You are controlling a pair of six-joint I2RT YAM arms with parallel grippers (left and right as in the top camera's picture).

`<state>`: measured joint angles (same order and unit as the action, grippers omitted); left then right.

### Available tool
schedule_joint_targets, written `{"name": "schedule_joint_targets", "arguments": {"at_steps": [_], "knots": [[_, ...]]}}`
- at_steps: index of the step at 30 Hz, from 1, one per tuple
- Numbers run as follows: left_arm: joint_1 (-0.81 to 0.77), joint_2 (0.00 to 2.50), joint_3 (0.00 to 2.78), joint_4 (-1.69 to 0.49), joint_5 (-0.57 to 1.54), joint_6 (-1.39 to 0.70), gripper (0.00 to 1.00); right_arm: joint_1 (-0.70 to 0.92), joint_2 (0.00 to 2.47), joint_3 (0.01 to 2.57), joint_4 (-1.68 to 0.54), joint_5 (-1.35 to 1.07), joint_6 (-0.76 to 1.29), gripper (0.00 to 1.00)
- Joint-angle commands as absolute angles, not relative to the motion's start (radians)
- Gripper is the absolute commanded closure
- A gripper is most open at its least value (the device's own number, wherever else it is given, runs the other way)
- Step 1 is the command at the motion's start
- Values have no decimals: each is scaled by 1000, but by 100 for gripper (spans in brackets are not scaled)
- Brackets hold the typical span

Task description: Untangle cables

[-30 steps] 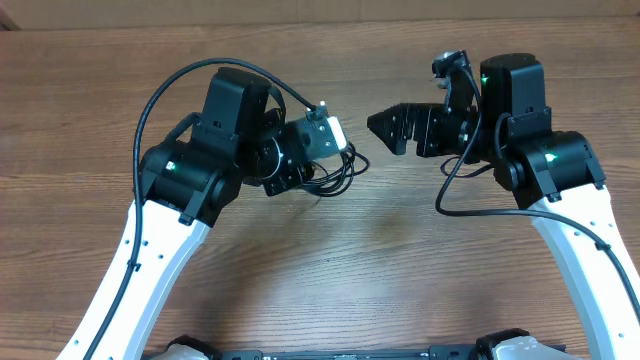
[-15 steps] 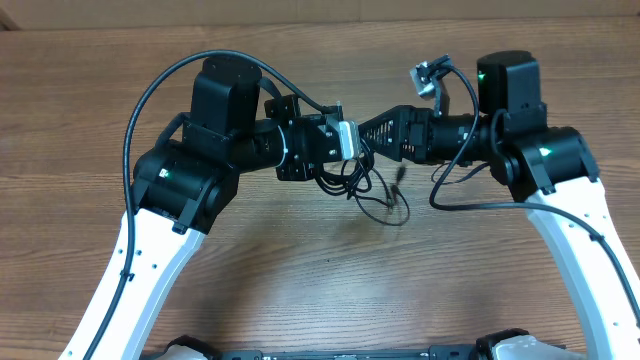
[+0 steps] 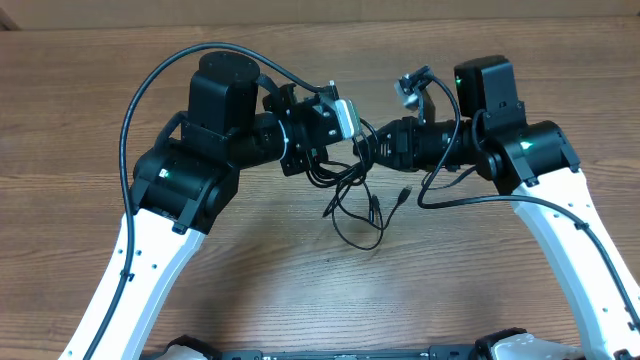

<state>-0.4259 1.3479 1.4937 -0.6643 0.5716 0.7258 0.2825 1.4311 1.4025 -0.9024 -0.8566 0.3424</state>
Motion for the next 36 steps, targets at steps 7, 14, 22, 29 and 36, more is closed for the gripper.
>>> {"name": "schedule_joint_targets", "arguments": {"at_steps": [7, 14, 22, 29, 36], "knots": [[-345, 1324, 1500, -654, 663, 517, 95, 60, 1429, 1415, -904, -1046, 236, 0], [-334, 1324, 1500, -653, 686, 482, 96, 72, 1429, 1415, -902, -1227, 159, 0], [-335, 1324, 1500, -592, 731, 513, 96, 80, 1429, 1415, -916, -1228, 691, 0], [-364, 1335, 1500, -586, 714, 634, 96, 147, 1429, 1415, -932, -1251, 879, 0], [-485, 1361, 1500, -533, 651, 593, 96, 210, 1429, 1415, -896, -1164, 973, 47]]}}
